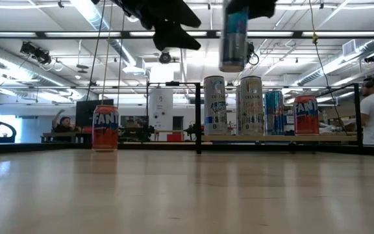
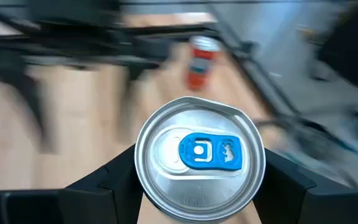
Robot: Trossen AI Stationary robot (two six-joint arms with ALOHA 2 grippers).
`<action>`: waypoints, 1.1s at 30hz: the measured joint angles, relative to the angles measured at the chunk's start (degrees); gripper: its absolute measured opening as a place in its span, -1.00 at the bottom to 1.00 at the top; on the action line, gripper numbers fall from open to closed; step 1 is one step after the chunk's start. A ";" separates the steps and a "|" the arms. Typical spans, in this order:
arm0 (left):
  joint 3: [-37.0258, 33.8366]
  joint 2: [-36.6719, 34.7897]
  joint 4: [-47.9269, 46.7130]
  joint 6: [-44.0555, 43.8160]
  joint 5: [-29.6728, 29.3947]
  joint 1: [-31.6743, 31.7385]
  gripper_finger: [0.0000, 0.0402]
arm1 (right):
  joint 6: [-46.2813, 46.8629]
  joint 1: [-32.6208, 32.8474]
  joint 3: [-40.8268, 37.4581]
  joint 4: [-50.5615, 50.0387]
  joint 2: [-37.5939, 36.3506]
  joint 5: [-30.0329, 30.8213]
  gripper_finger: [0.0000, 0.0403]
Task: Place canned beverage on shelf
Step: Put the blue soda can on the shelf aligned with the other blue soda can
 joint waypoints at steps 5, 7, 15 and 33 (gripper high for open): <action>0.00 -0.62 -0.70 1.61 0.15 -1.08 0.53 | 3.85 -0.04 0.00 -6.71 -3.80 7.78 0.20; 0.00 -0.76 -0.57 1.68 0.13 -1.20 0.53 | 4.96 -0.04 -0.03 -8.54 -5.01 10.50 0.20; 0.00 -0.74 0.10 3.75 0.02 -3.42 0.53 | 13.60 -2.29 -4.69 -15.45 -10.28 15.85 0.20; -0.02 -0.56 5.35 12.95 0.07 -9.53 0.53 | 19.91 -16.18 -24.16 -6.83 -21.09 10.97 0.22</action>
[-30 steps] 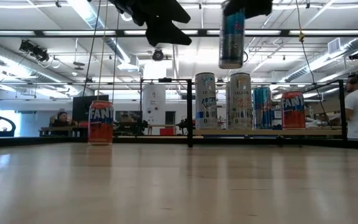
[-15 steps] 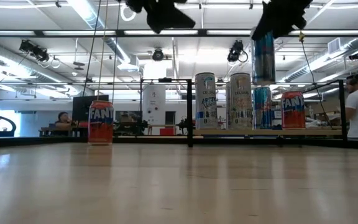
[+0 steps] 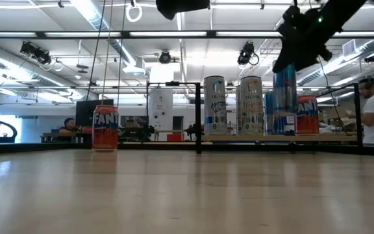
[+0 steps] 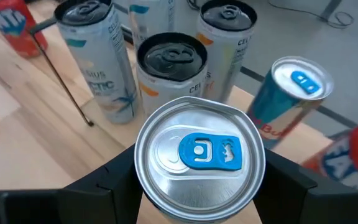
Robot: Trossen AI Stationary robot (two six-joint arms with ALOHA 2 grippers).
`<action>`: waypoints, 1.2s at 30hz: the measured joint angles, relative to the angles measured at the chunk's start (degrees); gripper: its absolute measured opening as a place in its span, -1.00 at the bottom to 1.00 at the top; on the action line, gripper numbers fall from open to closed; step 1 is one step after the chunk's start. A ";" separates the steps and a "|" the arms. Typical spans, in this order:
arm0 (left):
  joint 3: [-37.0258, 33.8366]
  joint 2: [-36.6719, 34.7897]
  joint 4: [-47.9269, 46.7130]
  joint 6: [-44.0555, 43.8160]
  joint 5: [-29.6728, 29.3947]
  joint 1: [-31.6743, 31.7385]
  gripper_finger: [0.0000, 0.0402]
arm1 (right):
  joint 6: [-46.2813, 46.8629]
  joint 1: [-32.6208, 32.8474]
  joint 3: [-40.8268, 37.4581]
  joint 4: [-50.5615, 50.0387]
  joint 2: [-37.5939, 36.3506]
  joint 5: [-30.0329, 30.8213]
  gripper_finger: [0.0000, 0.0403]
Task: Place canned beverage on shelf
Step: Put the blue soda can on the shelf aligned with the other blue soda can
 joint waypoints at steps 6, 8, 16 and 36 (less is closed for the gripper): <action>-0.07 0.19 -0.13 -0.74 0.02 0.05 0.53 | -1.41 -5.36 -6.64 5.74 -3.02 -2.80 0.22; -0.07 0.19 -0.24 -0.82 0.04 0.03 0.53 | -1.04 -6.93 -7.54 6.53 -3.35 -3.24 0.22; -0.07 0.19 -0.20 -0.88 0.04 0.05 0.53 | -2.53 -11.04 -10.27 11.86 -3.43 -5.01 0.22; -0.07 0.19 -0.33 -1.23 0.02 0.07 0.53 | -8.76 -15.47 -10.14 17.03 3.15 -7.41 0.22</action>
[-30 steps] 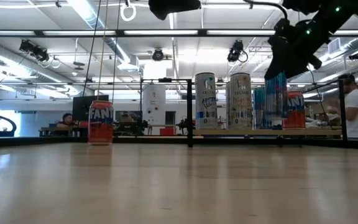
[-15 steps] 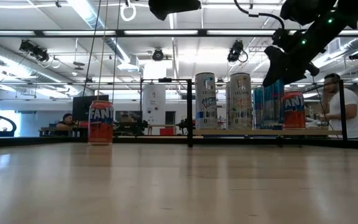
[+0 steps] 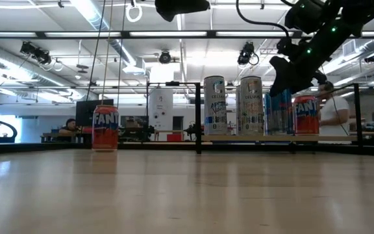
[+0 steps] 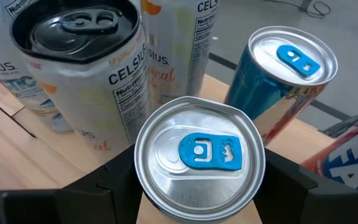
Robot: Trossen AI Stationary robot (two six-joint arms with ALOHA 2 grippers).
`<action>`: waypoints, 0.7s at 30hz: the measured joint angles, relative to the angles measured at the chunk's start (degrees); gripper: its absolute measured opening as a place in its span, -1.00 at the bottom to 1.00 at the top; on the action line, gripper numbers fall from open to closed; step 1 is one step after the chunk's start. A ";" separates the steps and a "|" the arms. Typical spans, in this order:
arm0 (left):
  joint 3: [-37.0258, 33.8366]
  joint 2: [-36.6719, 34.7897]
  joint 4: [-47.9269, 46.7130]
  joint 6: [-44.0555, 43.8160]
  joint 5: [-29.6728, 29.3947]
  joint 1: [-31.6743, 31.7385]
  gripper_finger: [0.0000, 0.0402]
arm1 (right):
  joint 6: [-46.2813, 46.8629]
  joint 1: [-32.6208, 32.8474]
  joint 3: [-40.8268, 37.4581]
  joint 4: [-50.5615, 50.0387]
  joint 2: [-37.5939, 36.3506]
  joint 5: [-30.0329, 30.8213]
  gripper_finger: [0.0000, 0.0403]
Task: Place canned beverage on shelf
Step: Put the blue soda can on the shelf aligned with the other blue soda can
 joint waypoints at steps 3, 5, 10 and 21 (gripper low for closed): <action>0.00 0.00 -0.04 -0.02 0.00 0.00 0.53 | -0.35 -0.68 -0.02 -0.15 -0.37 -0.96 0.22; 0.00 0.00 -0.38 -0.04 0.02 0.00 0.53 | -0.36 -1.05 -0.02 -0.41 -0.59 -1.80 0.23; 0.00 0.00 -0.93 -0.70 0.00 -0.07 0.53 | -2.73 -1.93 -0.02 -0.32 -0.66 -4.57 0.32; 0.00 0.00 -1.00 -2.16 0.02 -0.09 0.53 | -2.75 -2.15 -0.17 -0.76 -0.59 -3.52 0.48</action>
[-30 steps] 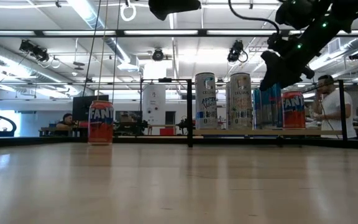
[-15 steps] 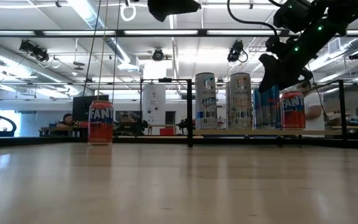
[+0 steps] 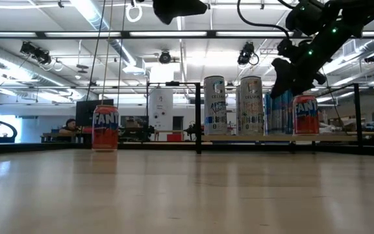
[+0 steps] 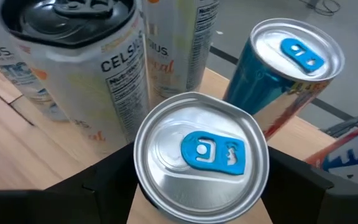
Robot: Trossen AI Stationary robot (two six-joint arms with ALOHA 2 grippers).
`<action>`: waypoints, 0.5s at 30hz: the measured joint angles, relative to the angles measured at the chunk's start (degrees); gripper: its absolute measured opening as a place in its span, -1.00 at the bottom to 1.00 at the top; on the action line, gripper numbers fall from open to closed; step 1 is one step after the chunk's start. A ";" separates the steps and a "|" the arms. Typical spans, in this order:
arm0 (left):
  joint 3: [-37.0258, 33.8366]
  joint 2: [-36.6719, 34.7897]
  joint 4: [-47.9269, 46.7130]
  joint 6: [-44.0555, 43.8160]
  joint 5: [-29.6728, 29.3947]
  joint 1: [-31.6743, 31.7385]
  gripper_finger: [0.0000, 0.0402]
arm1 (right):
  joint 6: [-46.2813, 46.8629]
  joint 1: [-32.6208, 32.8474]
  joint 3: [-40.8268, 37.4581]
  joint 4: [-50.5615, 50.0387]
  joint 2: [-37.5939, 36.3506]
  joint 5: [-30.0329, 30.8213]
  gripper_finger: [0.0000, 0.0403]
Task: Place canned beverage on shelf
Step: Put the blue soda can on the shelf aligned with the other blue soda can
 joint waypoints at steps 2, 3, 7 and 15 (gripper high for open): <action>0.00 0.00 -0.17 -0.43 -0.02 0.02 0.53 | -0.02 0.02 0.00 -0.06 0.00 1.19 0.50; 0.00 0.00 -0.32 -0.43 -0.01 0.02 0.53 | -0.13 0.02 0.00 -0.08 0.00 1.49 0.52; 0.00 -0.02 -0.41 -0.43 0.00 0.02 0.53 | -0.61 0.02 0.00 -0.24 0.00 2.49 0.58; 0.00 -0.02 -0.46 -0.42 -0.01 0.02 0.53 | -2.52 0.02 0.02 0.07 -0.37 2.66 0.66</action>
